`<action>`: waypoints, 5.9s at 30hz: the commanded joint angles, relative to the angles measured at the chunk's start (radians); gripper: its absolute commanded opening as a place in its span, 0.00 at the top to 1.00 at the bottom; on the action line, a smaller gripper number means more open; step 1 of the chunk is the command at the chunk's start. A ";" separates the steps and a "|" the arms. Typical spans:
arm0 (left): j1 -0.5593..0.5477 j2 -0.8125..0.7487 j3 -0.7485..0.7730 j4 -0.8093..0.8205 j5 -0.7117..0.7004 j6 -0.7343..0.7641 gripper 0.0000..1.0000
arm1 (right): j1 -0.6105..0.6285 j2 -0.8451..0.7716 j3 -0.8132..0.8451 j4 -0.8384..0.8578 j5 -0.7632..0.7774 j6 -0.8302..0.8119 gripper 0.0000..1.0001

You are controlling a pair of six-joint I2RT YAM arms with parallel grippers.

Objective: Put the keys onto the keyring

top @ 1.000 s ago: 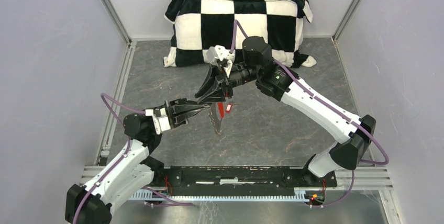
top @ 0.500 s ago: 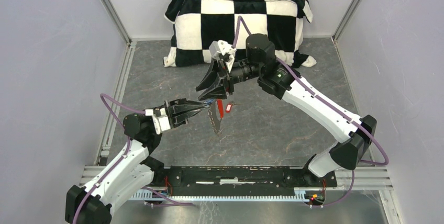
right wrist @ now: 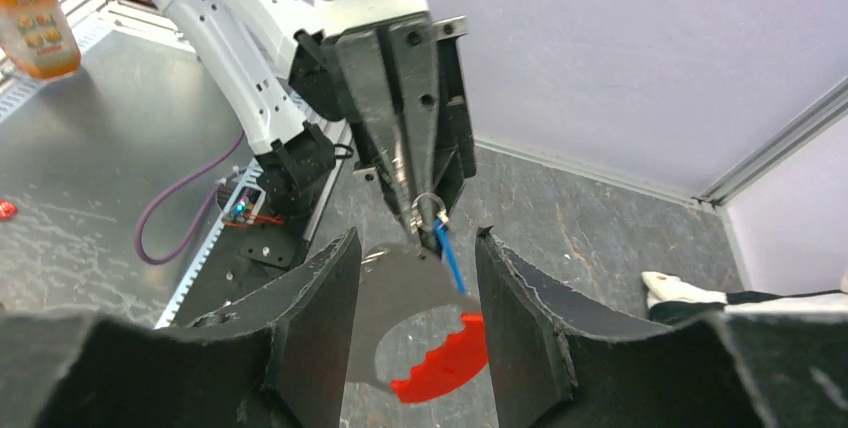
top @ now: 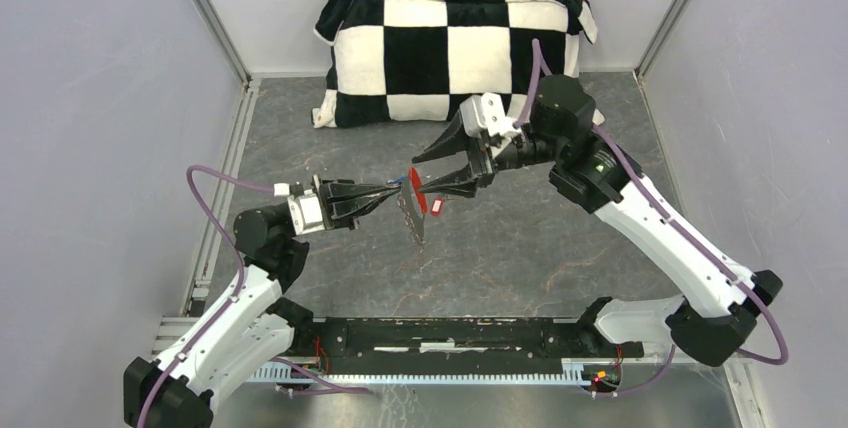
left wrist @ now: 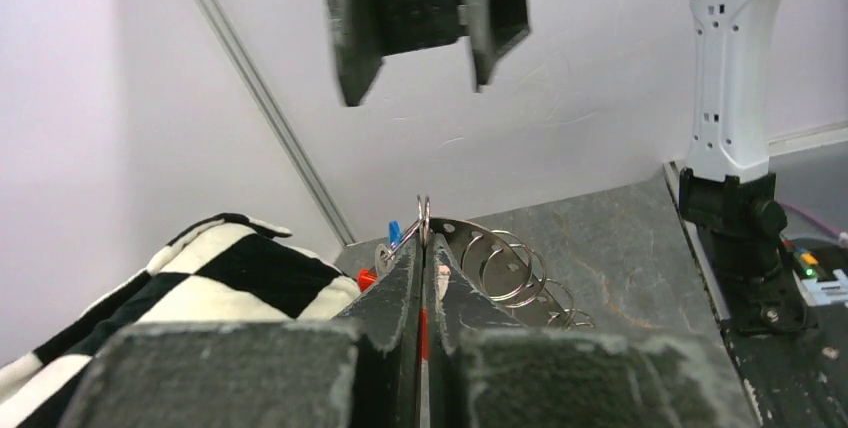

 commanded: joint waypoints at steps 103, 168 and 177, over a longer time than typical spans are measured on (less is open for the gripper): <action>-0.003 -0.008 0.314 -1.271 0.215 1.258 0.44 | 0.082 0.004 -0.153 -0.226 0.015 -0.036 1.00; -0.003 -0.066 0.314 -1.517 0.279 1.539 0.94 | 0.140 0.107 -0.104 -0.287 0.152 -0.005 1.00; -0.003 -0.133 0.238 -1.516 0.220 1.681 0.98 | 0.118 0.079 -0.141 -0.217 0.166 0.040 1.00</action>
